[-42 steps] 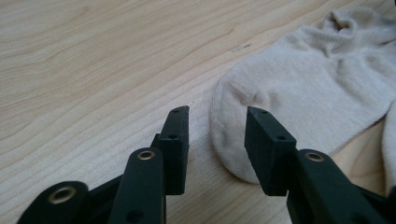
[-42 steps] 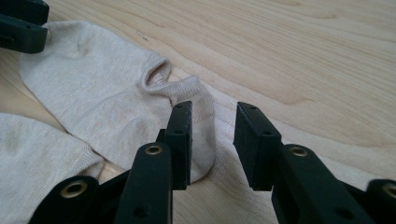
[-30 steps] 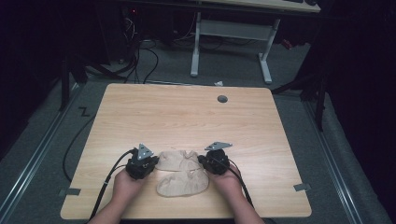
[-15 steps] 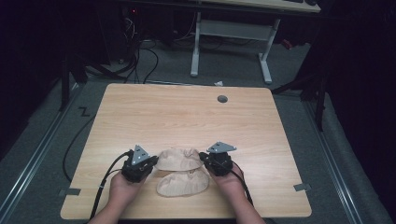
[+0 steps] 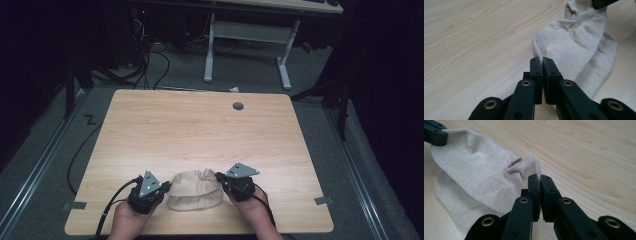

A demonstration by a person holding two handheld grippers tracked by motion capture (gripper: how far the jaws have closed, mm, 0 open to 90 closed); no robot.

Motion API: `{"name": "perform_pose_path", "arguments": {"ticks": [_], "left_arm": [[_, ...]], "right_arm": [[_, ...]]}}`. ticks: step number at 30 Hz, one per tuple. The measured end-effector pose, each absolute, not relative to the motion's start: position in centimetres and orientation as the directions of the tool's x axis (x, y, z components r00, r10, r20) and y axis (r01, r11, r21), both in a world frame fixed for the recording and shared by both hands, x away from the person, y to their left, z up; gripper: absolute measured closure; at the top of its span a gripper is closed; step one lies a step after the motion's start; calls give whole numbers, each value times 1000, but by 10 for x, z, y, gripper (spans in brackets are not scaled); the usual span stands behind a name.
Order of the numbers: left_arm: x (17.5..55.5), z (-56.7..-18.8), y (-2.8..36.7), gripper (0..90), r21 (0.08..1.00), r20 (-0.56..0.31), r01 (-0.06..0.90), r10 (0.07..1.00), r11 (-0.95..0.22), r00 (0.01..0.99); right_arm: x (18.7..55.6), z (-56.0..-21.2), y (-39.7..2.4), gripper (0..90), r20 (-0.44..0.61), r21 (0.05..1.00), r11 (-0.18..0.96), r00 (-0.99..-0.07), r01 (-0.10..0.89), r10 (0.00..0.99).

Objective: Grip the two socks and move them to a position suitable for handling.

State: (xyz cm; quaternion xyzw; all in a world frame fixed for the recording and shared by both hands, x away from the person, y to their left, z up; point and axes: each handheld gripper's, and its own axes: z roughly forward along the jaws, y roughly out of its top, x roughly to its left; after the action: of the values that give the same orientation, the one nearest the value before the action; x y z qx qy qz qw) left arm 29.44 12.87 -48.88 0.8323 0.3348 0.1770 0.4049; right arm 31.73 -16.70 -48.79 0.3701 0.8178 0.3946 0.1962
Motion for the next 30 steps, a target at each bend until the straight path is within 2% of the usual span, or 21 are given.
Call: {"name": "perform_pose_path", "arguments": {"ticks": [12, 30], "left_arm": [[276, -497, 123, 869, 755, 34, 415, 662, -508, 748], [279, -500, 125, 860, 738, 21, 435, 662, -516, 750]], "right_arm": [[293, -497, -176, 869, -25, 766, 442, -665, 467, 747], [294, -501, -172, 866, -11, 756, 446, -672, 479, 741]]}}
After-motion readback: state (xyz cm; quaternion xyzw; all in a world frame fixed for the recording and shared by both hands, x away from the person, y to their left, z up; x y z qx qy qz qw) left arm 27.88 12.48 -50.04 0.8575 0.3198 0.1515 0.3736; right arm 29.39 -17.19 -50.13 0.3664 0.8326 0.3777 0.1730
